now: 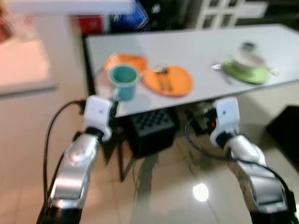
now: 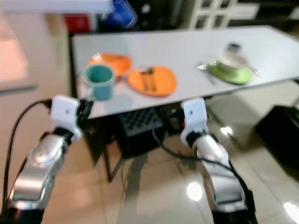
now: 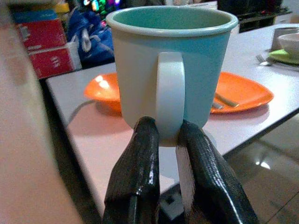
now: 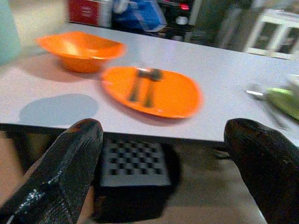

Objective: Setting the table

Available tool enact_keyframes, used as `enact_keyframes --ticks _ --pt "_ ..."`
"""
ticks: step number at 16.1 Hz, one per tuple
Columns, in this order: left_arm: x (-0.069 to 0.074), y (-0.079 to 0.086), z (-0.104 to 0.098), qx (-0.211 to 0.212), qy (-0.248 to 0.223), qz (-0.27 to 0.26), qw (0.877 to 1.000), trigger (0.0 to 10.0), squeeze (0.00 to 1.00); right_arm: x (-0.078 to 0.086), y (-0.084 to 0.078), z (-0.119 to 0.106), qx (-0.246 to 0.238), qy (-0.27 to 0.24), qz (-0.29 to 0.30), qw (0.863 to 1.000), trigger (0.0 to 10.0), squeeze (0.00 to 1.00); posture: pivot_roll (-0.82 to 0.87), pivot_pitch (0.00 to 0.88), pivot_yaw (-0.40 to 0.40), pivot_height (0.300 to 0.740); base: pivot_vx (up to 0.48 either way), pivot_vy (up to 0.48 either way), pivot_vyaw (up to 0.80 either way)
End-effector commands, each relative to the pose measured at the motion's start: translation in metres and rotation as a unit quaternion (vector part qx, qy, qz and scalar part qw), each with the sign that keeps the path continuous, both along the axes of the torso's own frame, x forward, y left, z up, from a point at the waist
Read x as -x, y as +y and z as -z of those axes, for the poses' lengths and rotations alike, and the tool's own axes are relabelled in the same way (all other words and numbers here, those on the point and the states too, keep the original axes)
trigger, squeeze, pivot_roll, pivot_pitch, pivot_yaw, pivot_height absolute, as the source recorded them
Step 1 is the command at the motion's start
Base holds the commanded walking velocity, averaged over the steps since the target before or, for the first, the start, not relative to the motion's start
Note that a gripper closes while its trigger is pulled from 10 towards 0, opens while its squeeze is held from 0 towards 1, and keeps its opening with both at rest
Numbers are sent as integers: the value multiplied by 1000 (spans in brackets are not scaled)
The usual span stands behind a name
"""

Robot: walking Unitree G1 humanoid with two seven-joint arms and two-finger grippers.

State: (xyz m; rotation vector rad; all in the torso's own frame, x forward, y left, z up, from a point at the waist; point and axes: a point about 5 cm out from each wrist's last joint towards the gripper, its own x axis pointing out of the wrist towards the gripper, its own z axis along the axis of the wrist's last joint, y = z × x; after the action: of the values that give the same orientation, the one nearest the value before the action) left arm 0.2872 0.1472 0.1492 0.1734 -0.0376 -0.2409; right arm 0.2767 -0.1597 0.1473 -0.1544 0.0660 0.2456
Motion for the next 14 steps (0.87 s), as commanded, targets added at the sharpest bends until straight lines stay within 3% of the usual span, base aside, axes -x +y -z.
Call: enact_keyframes --ticks 1,11,14 --pt "-1 -13 -5 0 -10 26 1000 10000 0 -2 -5 0 0 0 9 1000 10000 0 13 0 -36 740 424 0 0" --pt "2 -14 0 -1 4 52 999 10000 0 4 -4 3 -9 5 14 1000 10000 0 1 0 -21 740 419 0 0" --pt "5 -20 7 -1 26 86 996 10000 0 10 0 3 -23 14 -28 999 10000 0 -3 0 -17 740 126 0 0"
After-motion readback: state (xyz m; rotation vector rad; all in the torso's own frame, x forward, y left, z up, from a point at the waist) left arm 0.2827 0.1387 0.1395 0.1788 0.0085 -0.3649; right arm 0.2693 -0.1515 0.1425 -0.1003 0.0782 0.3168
